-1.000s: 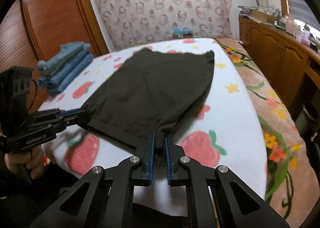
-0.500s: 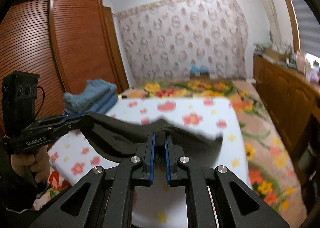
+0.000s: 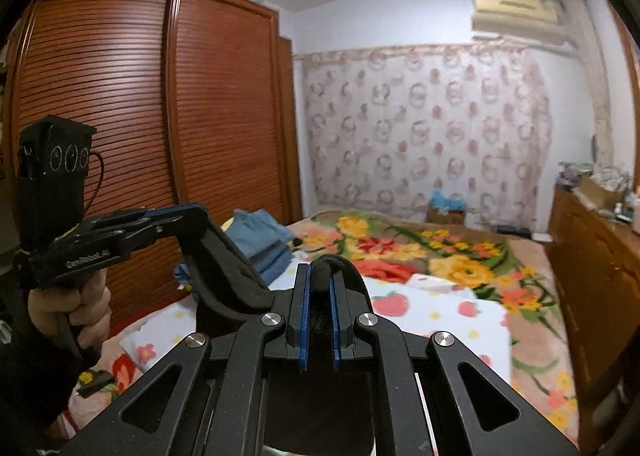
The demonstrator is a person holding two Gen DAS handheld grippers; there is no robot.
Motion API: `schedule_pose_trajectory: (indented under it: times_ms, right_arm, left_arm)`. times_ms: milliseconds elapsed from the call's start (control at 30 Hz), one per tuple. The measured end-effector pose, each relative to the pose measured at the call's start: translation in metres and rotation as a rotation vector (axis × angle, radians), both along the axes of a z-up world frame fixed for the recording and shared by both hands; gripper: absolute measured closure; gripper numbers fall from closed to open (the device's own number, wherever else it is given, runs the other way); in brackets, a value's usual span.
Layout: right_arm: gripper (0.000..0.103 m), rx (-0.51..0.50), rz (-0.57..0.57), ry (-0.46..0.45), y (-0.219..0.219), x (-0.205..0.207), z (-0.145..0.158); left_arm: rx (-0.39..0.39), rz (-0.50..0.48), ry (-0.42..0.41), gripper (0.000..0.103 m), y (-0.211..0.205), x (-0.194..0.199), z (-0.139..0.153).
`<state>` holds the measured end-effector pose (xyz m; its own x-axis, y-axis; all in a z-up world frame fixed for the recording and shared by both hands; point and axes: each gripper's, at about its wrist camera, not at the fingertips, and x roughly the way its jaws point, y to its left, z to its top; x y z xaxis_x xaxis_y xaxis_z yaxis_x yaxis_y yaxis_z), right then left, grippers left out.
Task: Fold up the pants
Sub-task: 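Lift the hem with both tools and fold it over the garment, then lay the folded hem down and press it flat with both tools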
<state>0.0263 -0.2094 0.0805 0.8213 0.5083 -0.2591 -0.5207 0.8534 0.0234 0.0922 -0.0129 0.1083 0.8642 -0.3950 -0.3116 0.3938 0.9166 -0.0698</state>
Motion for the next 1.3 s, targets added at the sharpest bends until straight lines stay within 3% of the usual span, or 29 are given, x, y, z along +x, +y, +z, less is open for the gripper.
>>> schedule_pose_trajectory:
  times_ms: [133,233,367,500,733,1000,1300]
  right_arm:
    - [0.095,-0.037,0.006,0.030,0.010,0.049,-0.004]
    - [0.095,-0.039,-0.031,0.020,0.004,0.084,0.014]
    - [0.095,-0.031,-0.069,-0.009,0.011,0.102,0.034]
    - [0.095,-0.056,-0.073,0.043,0.035,0.111,0.007]
    - [0.095,-0.121,-0.029,0.202,0.057,0.107,-0.045]
    - [0.095,-0.157,-0.007,0.278,0.051,0.086,-0.061]
    - [0.095,-0.106,-0.036,0.337,0.046,0.067,-0.071]
  left_arm:
    - [-0.001,0.059,0.040,0.093,0.021,0.048,-0.016]
    - [-0.023,0.089,0.016,0.093,0.034,0.068,-0.002]
    - [0.011,0.098,-0.010,0.093,0.034,0.068,0.006]
    - [0.070,0.080,0.039,0.093,0.030,0.052,-0.025]
    - [0.098,0.054,0.166,0.093,0.034,0.022,-0.088]
    - [0.068,0.013,0.233,0.093,0.026,-0.009,-0.112]
    - [0.080,0.012,0.234,0.093,0.023,-0.039,-0.133]
